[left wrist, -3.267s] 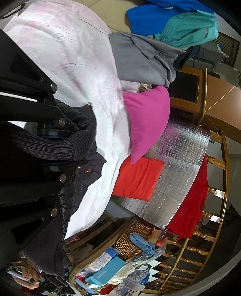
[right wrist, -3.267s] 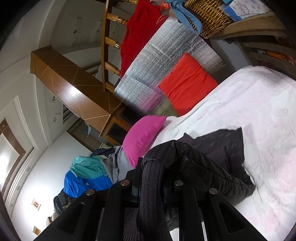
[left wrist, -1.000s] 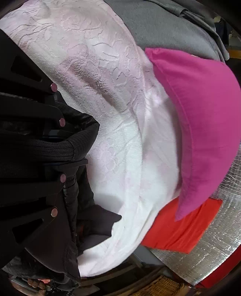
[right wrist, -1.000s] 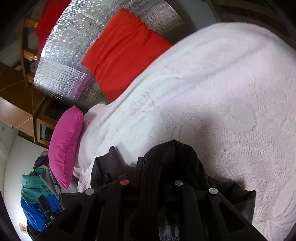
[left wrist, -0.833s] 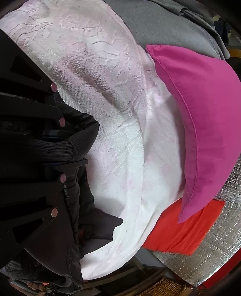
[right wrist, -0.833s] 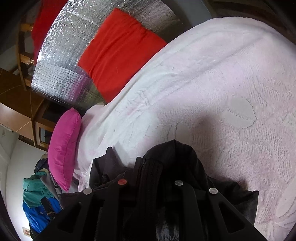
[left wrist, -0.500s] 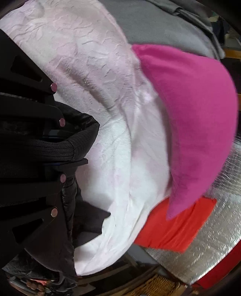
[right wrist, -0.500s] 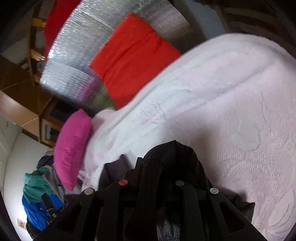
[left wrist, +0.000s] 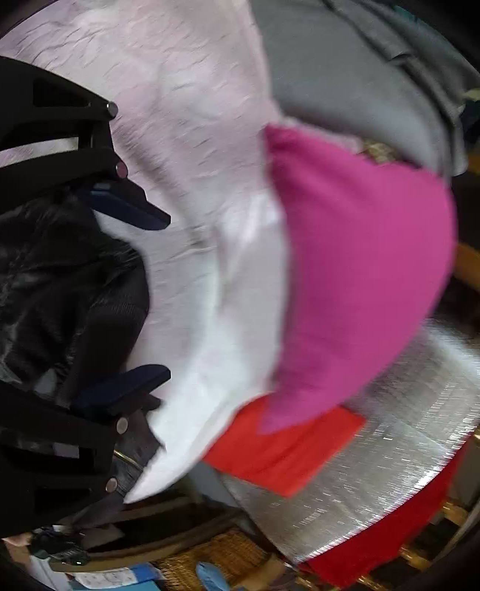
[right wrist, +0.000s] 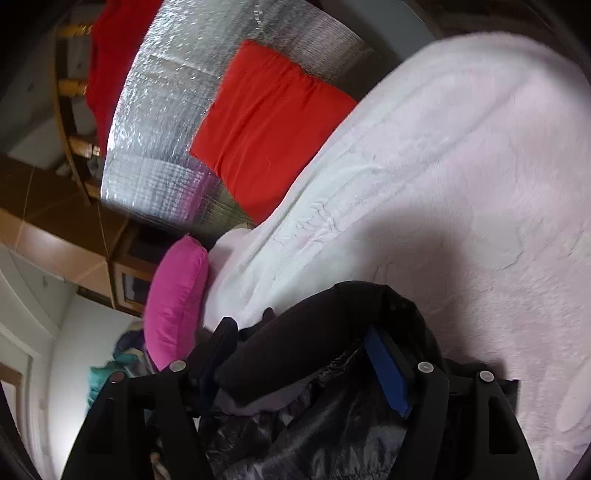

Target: Fold large clothes

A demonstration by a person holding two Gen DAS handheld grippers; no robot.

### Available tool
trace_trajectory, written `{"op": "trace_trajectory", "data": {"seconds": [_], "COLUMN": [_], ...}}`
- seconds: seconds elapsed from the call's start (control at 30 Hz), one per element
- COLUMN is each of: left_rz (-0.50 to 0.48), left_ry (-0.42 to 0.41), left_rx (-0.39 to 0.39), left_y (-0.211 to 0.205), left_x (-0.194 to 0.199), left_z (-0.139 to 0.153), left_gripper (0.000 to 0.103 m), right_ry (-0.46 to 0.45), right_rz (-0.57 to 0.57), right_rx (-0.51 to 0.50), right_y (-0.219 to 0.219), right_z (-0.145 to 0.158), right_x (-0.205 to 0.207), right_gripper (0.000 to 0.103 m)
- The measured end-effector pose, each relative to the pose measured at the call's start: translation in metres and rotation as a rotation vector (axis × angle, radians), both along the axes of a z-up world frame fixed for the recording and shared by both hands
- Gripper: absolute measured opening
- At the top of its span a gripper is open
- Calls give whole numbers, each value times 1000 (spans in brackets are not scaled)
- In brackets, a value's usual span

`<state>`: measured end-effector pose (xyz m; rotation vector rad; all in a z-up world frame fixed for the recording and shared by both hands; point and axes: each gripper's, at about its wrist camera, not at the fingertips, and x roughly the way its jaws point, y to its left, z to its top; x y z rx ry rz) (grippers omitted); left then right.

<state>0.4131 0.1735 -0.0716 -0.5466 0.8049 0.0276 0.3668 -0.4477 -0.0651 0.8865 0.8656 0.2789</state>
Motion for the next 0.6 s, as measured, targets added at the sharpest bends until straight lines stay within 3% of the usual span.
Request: {"op": "trace_trajectory", "data": {"seconds": [0.17, 0.27, 0.47, 0.6], "left_rz": [-49, -86, -206, -220], "left_ry": [37, 56, 135, 164], "left_rx": [58, 56, 90, 100], "left_y": [6, 4, -17, -21], "left_x": [1, 3, 25, 33], "left_z": [-12, -21, -41, -52], "left_gripper": [77, 77, 77, 77], "right_ry": [-71, -85, -31, -1], "right_rz": [-8, 12, 125, 220], "right_rx": [-86, -188, -435, -548], "right_y": [-10, -9, 5, 18], "right_z": [16, 21, 10, -2], "right_x": [-12, -11, 11, 27], "right_gripper": [75, 75, 75, 75]}}
